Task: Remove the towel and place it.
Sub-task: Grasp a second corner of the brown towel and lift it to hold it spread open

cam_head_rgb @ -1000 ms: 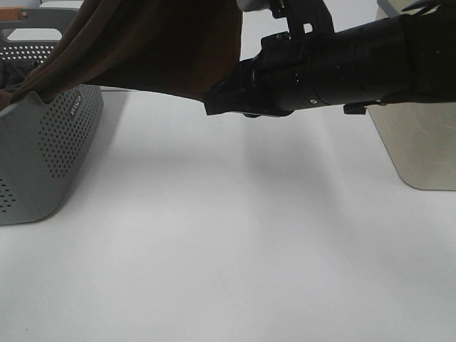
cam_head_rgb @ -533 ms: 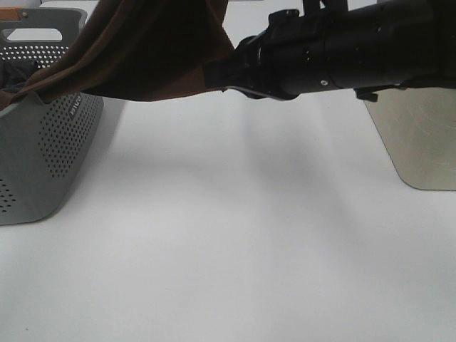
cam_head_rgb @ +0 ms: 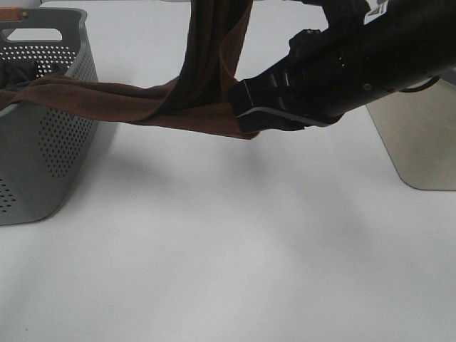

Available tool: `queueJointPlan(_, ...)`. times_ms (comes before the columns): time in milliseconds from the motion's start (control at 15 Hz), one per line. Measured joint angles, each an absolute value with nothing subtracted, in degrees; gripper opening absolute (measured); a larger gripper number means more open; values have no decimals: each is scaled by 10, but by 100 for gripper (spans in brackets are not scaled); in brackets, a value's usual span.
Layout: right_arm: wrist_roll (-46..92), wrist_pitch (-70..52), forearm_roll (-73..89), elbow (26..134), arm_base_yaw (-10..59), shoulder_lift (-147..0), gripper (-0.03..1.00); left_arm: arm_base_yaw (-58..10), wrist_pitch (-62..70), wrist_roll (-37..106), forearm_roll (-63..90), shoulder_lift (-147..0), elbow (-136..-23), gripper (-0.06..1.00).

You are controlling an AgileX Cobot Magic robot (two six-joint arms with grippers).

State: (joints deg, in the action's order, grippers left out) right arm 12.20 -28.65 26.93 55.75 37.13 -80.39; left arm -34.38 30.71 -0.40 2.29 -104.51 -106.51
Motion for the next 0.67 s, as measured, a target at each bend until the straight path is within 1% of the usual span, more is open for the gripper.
queueJointPlan(200,-121,-447,-15,641,371,-804,0,-344,354,-19,18,-1077,-1065,0)
queueJointPlan(333,-190,-534,-133,685,371,-804,0,-344,355,-28,18,-1086,-1065,0)
queueJointPlan(467,-228,-624,-247,754,371,-804,0,-344,323,-30,18,-1078,-1064,0)
queueJointPlan(533,-230,-660,-277,800,371,-804,0,-344,304,-31,17,-1063,-1064,0)
queueJointPlan(667,-215,-689,-297,890,371,-803,0,-344,277,-32,0,-1014,-1064,0)
